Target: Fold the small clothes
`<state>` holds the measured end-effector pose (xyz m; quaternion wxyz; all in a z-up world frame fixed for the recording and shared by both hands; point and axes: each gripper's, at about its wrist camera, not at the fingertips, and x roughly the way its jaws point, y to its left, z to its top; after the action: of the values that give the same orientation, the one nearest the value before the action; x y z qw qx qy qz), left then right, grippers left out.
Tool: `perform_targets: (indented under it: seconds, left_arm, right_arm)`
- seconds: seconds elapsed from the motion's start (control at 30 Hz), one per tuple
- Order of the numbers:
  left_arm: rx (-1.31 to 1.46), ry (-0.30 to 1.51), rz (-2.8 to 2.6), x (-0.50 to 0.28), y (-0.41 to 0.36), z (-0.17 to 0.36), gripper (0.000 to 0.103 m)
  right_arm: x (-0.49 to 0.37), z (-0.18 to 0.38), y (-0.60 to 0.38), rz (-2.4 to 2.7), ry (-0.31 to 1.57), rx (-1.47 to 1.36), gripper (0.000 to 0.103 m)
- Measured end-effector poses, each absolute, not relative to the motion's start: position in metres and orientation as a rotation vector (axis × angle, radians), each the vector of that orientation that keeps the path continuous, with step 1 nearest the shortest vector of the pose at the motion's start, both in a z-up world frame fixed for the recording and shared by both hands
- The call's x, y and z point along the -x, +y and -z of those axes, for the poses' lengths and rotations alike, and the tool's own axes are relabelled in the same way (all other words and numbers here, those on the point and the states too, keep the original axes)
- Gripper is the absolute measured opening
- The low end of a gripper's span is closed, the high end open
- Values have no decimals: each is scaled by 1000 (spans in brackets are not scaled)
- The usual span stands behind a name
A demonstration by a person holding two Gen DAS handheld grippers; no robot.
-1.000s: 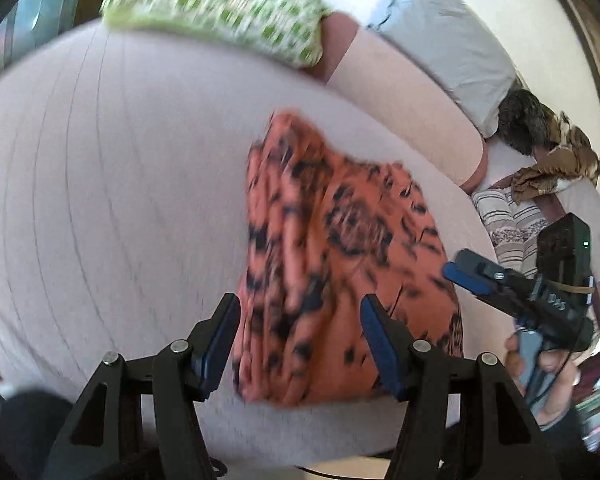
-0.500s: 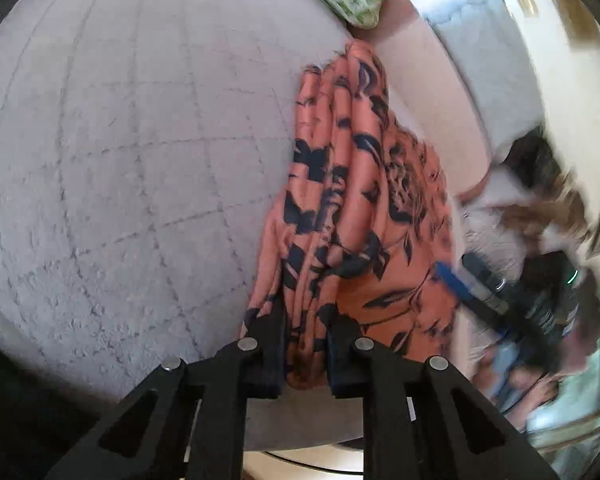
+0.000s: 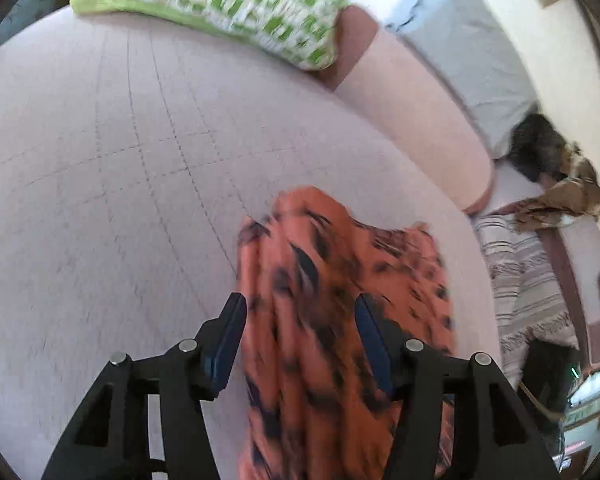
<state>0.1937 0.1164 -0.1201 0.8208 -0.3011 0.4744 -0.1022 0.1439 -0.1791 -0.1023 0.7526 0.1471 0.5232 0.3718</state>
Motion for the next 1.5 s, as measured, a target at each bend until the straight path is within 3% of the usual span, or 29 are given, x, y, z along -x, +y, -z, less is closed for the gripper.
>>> perform_targets:
  seconds: [0.03,0.1,0.13,0.23,0.33,0.57,0.83,0.9,0.97,1.03,1.2,1.27,1.37,1.5]
  left_arm:
    - [646,1038,225,-202,116,129,56]
    - [684,1068,247,-213,119,143,32]
    - [663,1050,259,-208,123,140,26]
    - [449,937,271,-193,105,116,24]
    - [563,1011,244,-200,116,146,31]
    - [403,973,171,-180,92,115,56]
    - [313,929,120,-142,86,85,59]
    - [313,927,118,-134,85,82,60]
    - [313,927,116,-126,90,78,60]
    - [318,939,105,-123,90,79,60]
    - [299,922,68,-112,95,76,69]
    - [300,921,71,-112,94,78,69]
    - [292,942,66,-114,91,81,69]
    - [282,909,60,-108,93,73,69]
  right_arm:
    - [-144,102,-179,-815,1144,-321,73]
    - [-144,102,-181,-823,1142,-319,73]
    - [-143,102,-182,-830,1139,-322,73]
    - [-144,103,-187,-837,1137,-343,73]
    - [-146,106,-185,-837,1150,-359,73]
    - [-144,101,-185,-817,1154,-365,74]
    - [-142,64,-175,-775,1081,-314,76]
    - [-146,61,-174,-761,1062,-330,80]
    - [-157,75,-171,-718,1063,-301,92]
    - [-171,104,-171,-640,1166,-311,92]
    - [-162,71,-181,-693,1082,-386,92]
    - [-162,71,-185,-670,1053,-367,92]
    - [-175,105,-190,-641,1166,-402,92]
    - [-170,77,-193,-678,1108,-447,92]
